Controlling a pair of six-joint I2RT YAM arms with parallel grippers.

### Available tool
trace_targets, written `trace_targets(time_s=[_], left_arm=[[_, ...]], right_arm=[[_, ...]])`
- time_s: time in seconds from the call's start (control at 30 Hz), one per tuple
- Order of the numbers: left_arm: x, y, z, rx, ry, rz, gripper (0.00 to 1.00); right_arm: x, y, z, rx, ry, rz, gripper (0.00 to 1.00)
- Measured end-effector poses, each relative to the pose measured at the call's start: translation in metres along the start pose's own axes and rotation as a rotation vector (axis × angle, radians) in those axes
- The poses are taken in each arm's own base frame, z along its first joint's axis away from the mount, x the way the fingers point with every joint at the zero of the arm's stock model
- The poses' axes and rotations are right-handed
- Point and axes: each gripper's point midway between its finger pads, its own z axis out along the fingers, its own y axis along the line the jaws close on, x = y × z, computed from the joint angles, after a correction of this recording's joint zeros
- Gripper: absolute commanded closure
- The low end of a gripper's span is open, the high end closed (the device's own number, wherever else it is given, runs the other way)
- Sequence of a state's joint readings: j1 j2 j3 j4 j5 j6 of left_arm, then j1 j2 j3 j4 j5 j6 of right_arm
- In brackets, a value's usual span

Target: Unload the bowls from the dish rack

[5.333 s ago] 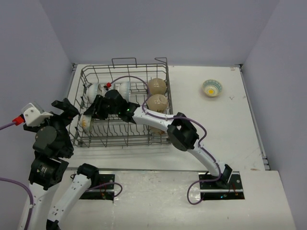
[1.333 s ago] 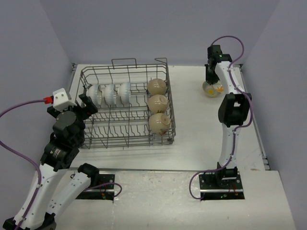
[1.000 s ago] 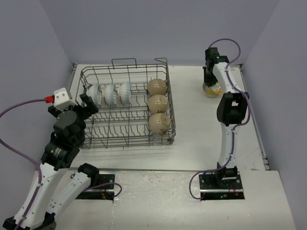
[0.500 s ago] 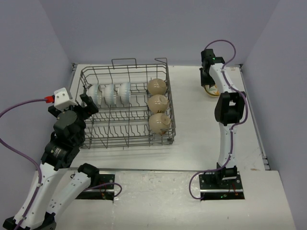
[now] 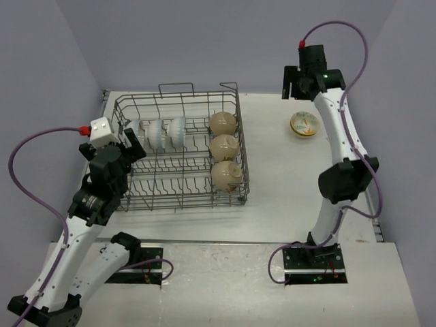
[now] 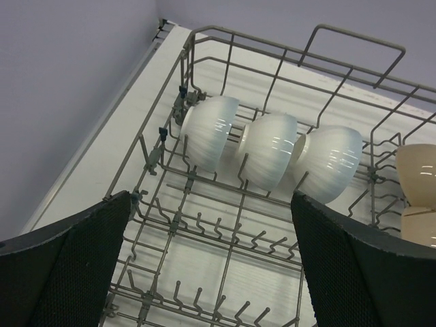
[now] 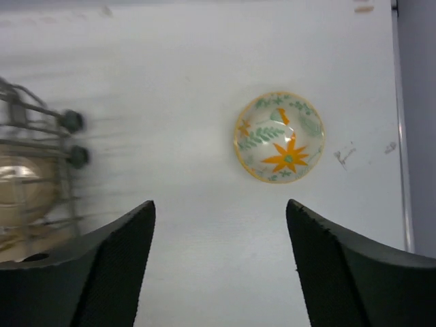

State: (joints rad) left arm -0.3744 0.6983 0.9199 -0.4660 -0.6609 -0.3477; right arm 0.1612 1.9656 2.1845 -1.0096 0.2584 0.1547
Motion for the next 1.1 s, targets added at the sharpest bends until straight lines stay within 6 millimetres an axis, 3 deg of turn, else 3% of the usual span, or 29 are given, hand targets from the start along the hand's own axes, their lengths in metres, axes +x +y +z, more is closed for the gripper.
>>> trace_targets(time_s=[0.03,0.13,0.27,0.33,0.4,0.53,0.67,0.77,0.93,1.03,1.1], left_arm=[[0.003,-0.001,0.002,0.000,0.012,0.007,0.00],[0.008,-0.003,0.008,-0.003,0.043,0.020,0.00],[0.010,-0.005,0.016,-0.015,0.074,0.022,0.00],[0.009,-0.008,0.019,-0.018,0.090,0.017,0.00],[0.008,-0.012,0.022,-0.014,0.104,0.015,0.00],[0.003,-0.024,0.029,0.003,0.140,0.013,0.00],[0.003,-0.033,0.037,0.004,0.177,0.031,0.00],[0.006,-0.038,0.043,0.003,0.211,0.052,0.00],[0.007,-0.048,0.057,-0.023,0.266,0.095,0.00],[0.012,-0.049,0.061,-0.029,0.289,0.109,0.00],[0.010,-0.045,0.057,-0.040,0.285,0.107,0.00]], right_arm=[[-0.016,0.006,-0.027,-0.039,-0.076,0.020,0.02],[-0.041,0.034,-0.103,-0.210,-0.268,0.064,0.01],[-0.039,0.094,-0.188,-0.549,-0.414,0.123,0.01],[-0.034,0.121,-0.211,-0.692,-0.437,0.163,0.01],[-0.028,0.146,-0.219,-0.788,-0.432,0.192,0.01],[-0.009,0.192,-0.205,-0.871,-0.350,0.204,0.01],[0.011,0.222,-0.196,-0.898,-0.280,0.192,0.01],[0.024,0.226,-0.190,-0.908,-0.262,0.203,0.01],[0.049,0.218,-0.181,-0.895,-0.232,0.200,0.01],[0.044,0.224,-0.195,-0.956,-0.223,0.177,0.09],[0.028,0.236,-0.207,-1.014,-0.229,0.166,0.12]])
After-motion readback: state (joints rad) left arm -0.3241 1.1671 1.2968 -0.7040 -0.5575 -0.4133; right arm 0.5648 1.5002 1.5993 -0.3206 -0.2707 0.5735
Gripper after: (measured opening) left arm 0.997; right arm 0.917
